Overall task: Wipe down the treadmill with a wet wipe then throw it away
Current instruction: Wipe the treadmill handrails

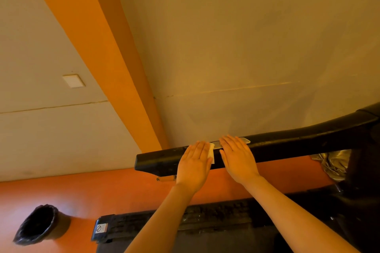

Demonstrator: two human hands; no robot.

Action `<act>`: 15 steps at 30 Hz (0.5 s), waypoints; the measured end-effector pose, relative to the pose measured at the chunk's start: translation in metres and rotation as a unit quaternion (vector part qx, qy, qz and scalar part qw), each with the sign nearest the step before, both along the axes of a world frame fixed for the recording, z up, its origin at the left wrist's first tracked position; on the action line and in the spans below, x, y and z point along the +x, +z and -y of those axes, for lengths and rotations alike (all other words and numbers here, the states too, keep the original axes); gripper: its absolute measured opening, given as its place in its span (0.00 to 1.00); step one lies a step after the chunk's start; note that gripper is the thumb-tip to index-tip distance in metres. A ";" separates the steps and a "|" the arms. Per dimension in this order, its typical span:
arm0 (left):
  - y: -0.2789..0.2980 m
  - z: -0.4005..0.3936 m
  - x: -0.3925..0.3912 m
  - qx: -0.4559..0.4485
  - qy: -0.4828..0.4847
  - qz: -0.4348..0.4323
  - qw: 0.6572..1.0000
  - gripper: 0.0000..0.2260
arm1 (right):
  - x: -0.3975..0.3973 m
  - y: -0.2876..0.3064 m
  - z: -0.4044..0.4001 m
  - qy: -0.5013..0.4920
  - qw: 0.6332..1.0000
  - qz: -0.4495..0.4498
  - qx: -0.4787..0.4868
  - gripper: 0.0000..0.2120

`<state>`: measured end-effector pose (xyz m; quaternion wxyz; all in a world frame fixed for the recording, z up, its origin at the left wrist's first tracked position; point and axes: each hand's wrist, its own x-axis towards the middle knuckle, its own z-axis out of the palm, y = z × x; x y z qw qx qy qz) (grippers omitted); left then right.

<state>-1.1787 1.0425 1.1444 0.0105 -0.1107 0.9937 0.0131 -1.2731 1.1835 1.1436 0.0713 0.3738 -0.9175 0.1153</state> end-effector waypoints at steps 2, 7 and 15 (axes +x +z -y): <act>0.003 0.000 -0.001 0.007 0.002 -0.012 1.000 0.30 | 0.000 -0.001 0.000 0.001 1.000 0.001 -0.009 0.33; 0.015 0.010 -0.016 0.022 0.013 -0.003 1.000 0.22 | 0.003 -0.005 0.002 -0.011 0.999 -0.005 -0.031 0.26; 0.004 0.008 0.011 0.015 0.035 -0.013 0.999 0.26 | 0.004 -0.001 0.000 -0.015 1.000 0.008 -0.019 0.29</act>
